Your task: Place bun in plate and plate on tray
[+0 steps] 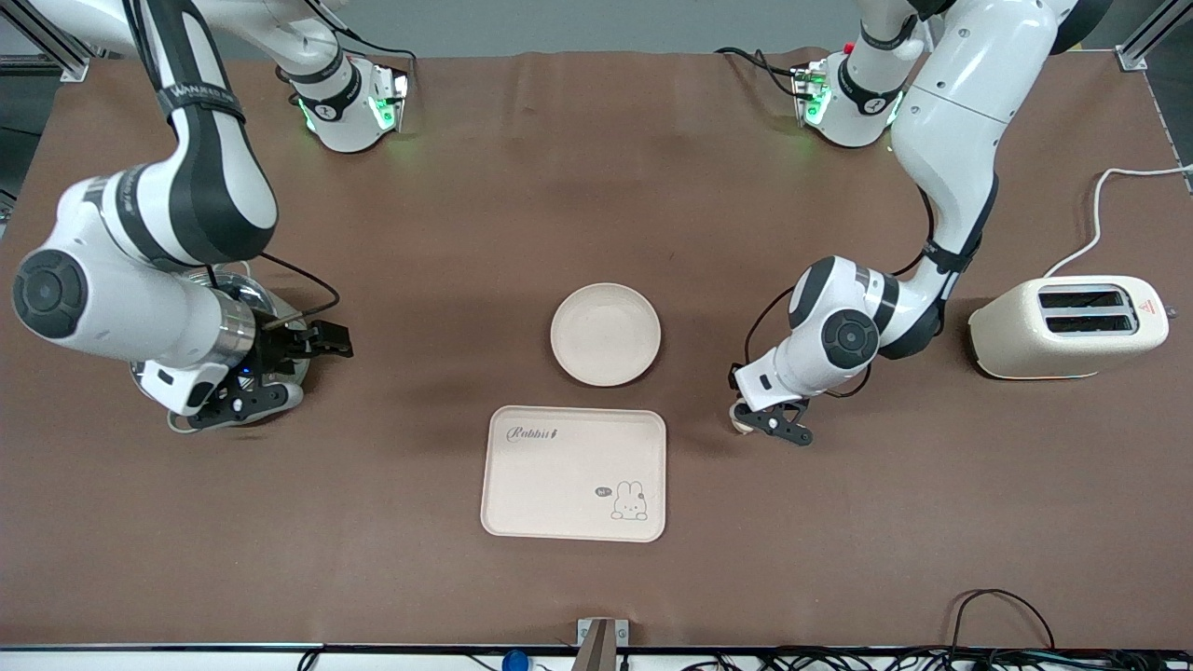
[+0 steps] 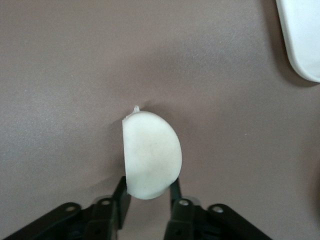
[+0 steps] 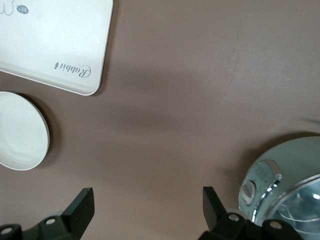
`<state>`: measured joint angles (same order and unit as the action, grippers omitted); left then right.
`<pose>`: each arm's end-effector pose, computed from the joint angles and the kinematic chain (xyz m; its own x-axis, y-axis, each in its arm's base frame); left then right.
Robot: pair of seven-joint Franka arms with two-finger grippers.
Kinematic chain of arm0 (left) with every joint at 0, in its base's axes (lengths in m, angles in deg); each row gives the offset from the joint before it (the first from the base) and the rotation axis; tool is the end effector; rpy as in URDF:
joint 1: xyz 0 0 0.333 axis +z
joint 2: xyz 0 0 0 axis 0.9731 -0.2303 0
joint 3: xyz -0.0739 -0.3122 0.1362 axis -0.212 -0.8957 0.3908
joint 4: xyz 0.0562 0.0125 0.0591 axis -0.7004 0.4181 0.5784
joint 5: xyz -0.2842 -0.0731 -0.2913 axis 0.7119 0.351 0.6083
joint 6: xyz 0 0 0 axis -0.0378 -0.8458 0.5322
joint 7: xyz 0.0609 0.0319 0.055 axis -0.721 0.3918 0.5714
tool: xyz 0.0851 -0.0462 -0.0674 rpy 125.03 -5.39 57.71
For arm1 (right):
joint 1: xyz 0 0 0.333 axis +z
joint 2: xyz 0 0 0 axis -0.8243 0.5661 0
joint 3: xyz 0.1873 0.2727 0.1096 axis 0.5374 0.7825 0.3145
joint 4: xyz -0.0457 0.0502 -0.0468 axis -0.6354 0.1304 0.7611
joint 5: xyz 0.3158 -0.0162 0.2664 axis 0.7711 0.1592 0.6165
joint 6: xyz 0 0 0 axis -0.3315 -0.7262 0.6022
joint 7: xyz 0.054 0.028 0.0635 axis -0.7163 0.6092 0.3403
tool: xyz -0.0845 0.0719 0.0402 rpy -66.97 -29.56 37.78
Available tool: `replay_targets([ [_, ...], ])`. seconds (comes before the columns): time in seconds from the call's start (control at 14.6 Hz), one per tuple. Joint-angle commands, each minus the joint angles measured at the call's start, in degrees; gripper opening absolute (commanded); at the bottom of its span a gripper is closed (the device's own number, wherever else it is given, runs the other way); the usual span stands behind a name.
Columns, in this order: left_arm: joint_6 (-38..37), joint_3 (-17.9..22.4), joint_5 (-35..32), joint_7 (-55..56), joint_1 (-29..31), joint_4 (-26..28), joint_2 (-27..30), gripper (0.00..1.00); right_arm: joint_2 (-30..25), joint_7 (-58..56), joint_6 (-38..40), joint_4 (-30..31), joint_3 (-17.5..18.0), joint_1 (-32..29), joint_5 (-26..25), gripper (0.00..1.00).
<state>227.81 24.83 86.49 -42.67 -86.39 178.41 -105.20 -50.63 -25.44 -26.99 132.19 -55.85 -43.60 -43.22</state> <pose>0.6416 -0.2669 0.1931 0.9253 -0.3791 0.0123 -0.3776 -0.9177 0.1233 0.6700 0.1340 0.4383 0.9655 0.2347 -0.1132 0.2108 -0.9589 -0.1899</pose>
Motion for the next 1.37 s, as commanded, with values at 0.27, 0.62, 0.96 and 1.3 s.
replay_targets([
  [0.27,-5.9,-0.9,-0.4,7.6,-1.0,-2.8,5.8,0.02,3.5,0.3,-2.3,0.2,-0.3,2.9,3.4,0.96],
  [0.62,-16.9,-4.6,-0.2,38.3,-7.3,-9.6,5.0,0.02,4.4,1.1,-2.6,0.3,-0.3,5.0,3.6,0.96],
  [0.96,-11.0,-4.7,-0.1,54.9,-15.9,-9.2,0.3,0.07,6.8,2.2,-3.1,0.2,-0.3,6.4,6.2,0.96],
  [1.3,-7.4,-4.6,-0.2,62.8,-19.7,-9.5,-2.1,1.0,9.8,2.2,-3.4,0.2,-0.3,7.4,9.6,0.96],
])
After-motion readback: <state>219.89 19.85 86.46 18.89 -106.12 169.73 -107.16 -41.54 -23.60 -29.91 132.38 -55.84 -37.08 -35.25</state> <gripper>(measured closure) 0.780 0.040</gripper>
